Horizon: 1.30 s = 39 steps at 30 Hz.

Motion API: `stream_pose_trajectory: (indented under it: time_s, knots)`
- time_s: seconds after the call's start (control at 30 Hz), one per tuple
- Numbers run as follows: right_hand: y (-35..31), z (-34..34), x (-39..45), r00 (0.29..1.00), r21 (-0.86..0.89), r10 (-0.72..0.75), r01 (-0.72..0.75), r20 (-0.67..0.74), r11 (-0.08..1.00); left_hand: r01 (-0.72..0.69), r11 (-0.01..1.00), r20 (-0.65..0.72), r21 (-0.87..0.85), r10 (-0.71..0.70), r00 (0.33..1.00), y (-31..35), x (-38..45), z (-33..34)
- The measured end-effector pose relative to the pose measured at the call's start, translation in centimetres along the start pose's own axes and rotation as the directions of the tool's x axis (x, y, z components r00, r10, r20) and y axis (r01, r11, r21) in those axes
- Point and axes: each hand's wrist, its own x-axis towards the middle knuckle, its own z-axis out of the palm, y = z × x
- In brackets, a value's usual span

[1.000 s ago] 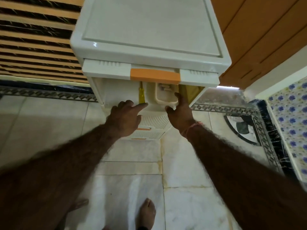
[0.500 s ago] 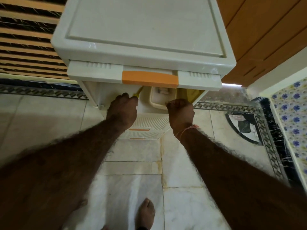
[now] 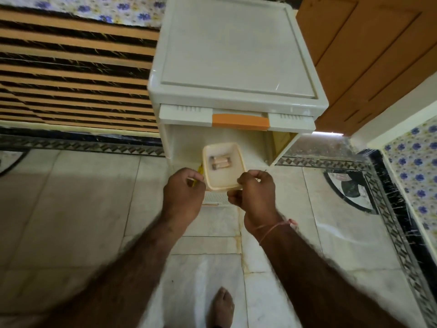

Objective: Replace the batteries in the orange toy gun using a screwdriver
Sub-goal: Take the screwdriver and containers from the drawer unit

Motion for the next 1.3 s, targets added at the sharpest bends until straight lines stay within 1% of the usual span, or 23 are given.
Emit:
stream_pose_trajectory:
  time_s: [0.1, 0.17, 0.27, 0.33, 0.4, 0.47, 0.53, 0.63, 0.77, 0.9, 1.0, 1.07, 1.13, 1.17, 1.2, 1.23, 1.27, 1.3]
  knots:
    - [-1.0, 0.1, -4.9, 0.998, -0.01, 0.001, -0.001, 0.059, 1.0, 0.034, 0.998, -0.053, -0.047, -0.037, 0.998, 1.5, -4.3, -3.2]
    - [-2.2, -0.3, -8.6, 0.995, 0.004, -0.014, 0.014, 0.098, 1.0, 0.0, 0.997, -0.089, -0.082, -0.007, 0.996, 2.9, -7.6, -5.7]
    - [-4.8, -1.0, -12.5, 0.987, 0.044, -0.076, 0.071, 0.144, 0.997, -0.111, 0.984, -0.161, -0.14, 0.088, 0.983, 5.8, -10.6, -8.6]
    - [-7.1, -1.1, -13.7, 0.98, 0.092, -0.142, 0.13, 0.137, 0.987, -0.214, 0.963, -0.192, -0.165, 0.182, 0.964, 8.3, -10.8, -9.8]
    - [-9.7, -0.9, -13.4, 0.972, 0.142, -0.204, 0.187, 0.118, 0.972, -0.316, 0.935, -0.171, -0.159, 0.289, 0.942, 11.1, -9.6, -10.5]
    - [-12.3, -0.5, -11.8, 0.972, 0.199, -0.216, 0.195, 0.09, 0.96, -0.373, 0.918, -0.135, -0.135, 0.355, 0.925, 13.4, -7.2, -10.1]
    - [-14.5, 0.1, -9.9, 0.982, 0.238, -0.176, 0.154, 0.073, 0.959, -0.391, 0.917, -0.13, -0.079, 0.379, 0.916, 15.3, -4.2, -8.9]
    - [-17.0, 0.7, -7.1, 0.985, 0.225, -0.142, 0.118, 0.093, 0.967, -0.437, 0.899, -0.14, 0.026, 0.436, 0.889, 17.7, -0.6, -6.7]
    - [-18.6, 1.4, -4.3, 0.987, 0.249, -0.102, 0.069, 0.123, 0.966, -0.463, 0.855, -0.098, 0.235, 0.495, 0.863, 19.2, 1.8, -4.3]
    - [-19.0, 1.7, -1.9, 0.976, 0.21, -0.136, 0.099, 0.169, 0.973, -0.503, 0.771, -0.008, 0.39, 0.549, 0.836, 18.8, 3.6, -2.5]
    - [-19.2, 1.3, -1.0, 0.973, 0.202, -0.127, 0.087, 0.195, 0.975, -0.524, 0.719, -0.006, 0.456, 0.591, 0.807, 18.5, 5.0, -2.1]
    - [-19.0, 0.8, -0.4, 0.969, 0.146, -0.128, 0.099, 0.21, 0.984, -0.537, 0.687, 0.009, 0.49, 0.611, 0.791, 18.4, 5.7, -1.9]
    - [-18.5, 0.0, -0.2, 0.971, 0.048, -0.19, 0.185, 0.146, 0.982, -0.543, 0.679, 0.016, 0.494, 0.617, 0.787, 18.1, 6.1, -1.9]
    - [-18.0, -0.3, -0.2, 0.958, -0.031, -0.271, 0.275, 0.088, 0.961, -0.544, 0.679, 0.004, 0.493, 0.623, 0.782, 17.9, 6.0, -1.9]
    - [-17.1, -0.7, -0.4, 0.917, -0.136, -0.398, 0.399, 0.037, 0.907, -0.547, 0.679, -0.021, 0.489, 0.636, 0.771, 17.6, 5.8, -2.0]
    - [-16.0, -1.0, -0.8, 0.834, -0.262, -0.551, 0.537, 0.025, 0.802, -0.556, 0.674, -0.052, 0.486, 0.657, 0.752, 17.2, 5.3, -2.1]
    - [-14.6, -1.3, -1.1, 0.719, -0.387, -0.691, 0.66, 0.074, 0.644, -0.574, 0.654, -0.075, 0.492, 0.689, 0.721, 16.8, 4.6, -2.1]
    - [-13.2, -1.4, -1.4, 0.608, -0.488, -0.773, 0.738, 0.182, 0.466, -0.595, 0.619, -0.081, 0.513, 0.725, 0.684, 16.3, 3.9, -2.1]
